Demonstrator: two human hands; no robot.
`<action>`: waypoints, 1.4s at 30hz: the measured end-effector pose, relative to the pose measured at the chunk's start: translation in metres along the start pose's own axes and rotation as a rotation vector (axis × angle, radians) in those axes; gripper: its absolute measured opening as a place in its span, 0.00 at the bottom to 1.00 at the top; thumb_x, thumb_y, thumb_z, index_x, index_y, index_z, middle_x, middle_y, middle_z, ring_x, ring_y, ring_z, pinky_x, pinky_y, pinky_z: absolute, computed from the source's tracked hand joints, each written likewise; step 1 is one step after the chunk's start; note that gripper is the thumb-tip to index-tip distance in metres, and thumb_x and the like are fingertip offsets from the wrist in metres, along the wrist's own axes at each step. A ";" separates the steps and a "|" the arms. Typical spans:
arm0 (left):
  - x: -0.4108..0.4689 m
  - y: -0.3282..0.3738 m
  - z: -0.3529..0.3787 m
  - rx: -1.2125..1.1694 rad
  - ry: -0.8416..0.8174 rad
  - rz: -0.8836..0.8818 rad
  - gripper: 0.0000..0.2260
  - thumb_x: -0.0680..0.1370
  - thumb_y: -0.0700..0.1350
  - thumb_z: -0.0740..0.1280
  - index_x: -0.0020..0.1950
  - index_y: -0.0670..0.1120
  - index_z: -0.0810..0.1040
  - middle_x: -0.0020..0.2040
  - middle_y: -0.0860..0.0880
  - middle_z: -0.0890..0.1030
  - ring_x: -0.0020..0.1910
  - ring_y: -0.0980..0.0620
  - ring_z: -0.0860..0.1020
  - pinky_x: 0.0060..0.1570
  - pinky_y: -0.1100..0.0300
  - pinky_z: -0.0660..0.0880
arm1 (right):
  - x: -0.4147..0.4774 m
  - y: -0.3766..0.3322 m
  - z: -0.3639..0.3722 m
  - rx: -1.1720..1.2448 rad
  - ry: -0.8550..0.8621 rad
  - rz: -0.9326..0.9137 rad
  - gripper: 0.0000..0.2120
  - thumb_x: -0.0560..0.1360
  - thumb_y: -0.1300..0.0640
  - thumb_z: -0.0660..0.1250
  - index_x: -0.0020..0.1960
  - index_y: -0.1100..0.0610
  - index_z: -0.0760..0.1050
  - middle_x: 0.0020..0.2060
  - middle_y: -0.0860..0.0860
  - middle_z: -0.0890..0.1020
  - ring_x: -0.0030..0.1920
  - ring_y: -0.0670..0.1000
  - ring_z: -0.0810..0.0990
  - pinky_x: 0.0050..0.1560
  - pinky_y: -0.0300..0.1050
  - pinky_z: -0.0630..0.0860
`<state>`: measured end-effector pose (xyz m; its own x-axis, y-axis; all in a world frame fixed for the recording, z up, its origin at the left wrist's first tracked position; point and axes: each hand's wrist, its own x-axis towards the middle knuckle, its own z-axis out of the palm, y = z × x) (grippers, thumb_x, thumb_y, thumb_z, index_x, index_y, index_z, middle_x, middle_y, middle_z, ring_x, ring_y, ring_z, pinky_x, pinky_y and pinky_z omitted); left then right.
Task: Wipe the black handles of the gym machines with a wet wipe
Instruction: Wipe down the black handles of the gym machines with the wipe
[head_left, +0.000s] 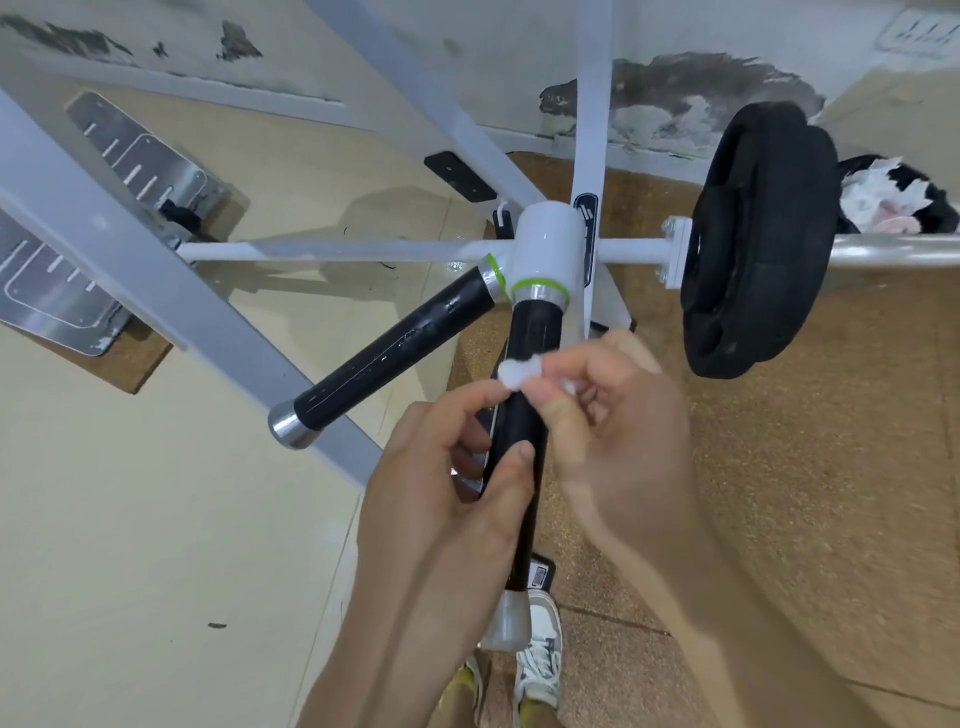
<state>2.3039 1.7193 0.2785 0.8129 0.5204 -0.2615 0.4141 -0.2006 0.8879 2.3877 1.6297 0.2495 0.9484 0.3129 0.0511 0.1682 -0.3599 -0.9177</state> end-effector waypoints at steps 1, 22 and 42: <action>0.003 0.000 -0.001 -0.023 -0.007 0.004 0.13 0.72 0.46 0.71 0.51 0.63 0.78 0.41 0.58 0.74 0.34 0.58 0.74 0.34 0.68 0.72 | 0.001 -0.001 -0.001 -0.014 -0.033 -0.011 0.07 0.73 0.59 0.69 0.39 0.47 0.78 0.36 0.41 0.69 0.35 0.43 0.73 0.38 0.36 0.69; 0.060 0.011 0.000 -0.201 0.013 0.183 0.13 0.76 0.39 0.68 0.54 0.56 0.83 0.45 0.55 0.80 0.43 0.61 0.78 0.41 0.74 0.71 | 0.046 -0.022 0.000 -0.367 -0.077 -0.103 0.04 0.73 0.61 0.70 0.42 0.53 0.81 0.37 0.46 0.71 0.37 0.41 0.72 0.39 0.32 0.70; 0.100 0.002 0.025 -0.417 0.190 -0.094 0.06 0.69 0.43 0.76 0.35 0.51 0.83 0.34 0.53 0.84 0.37 0.50 0.82 0.45 0.53 0.80 | 0.027 -0.009 -0.004 0.280 0.044 0.345 0.14 0.75 0.68 0.65 0.42 0.51 0.82 0.39 0.52 0.82 0.43 0.52 0.80 0.48 0.49 0.78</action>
<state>2.3961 1.7507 0.2445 0.6742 0.6712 -0.3081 0.2506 0.1846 0.9503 2.4127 1.6382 0.2608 0.9478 0.1764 -0.2655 -0.2335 -0.1829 -0.9550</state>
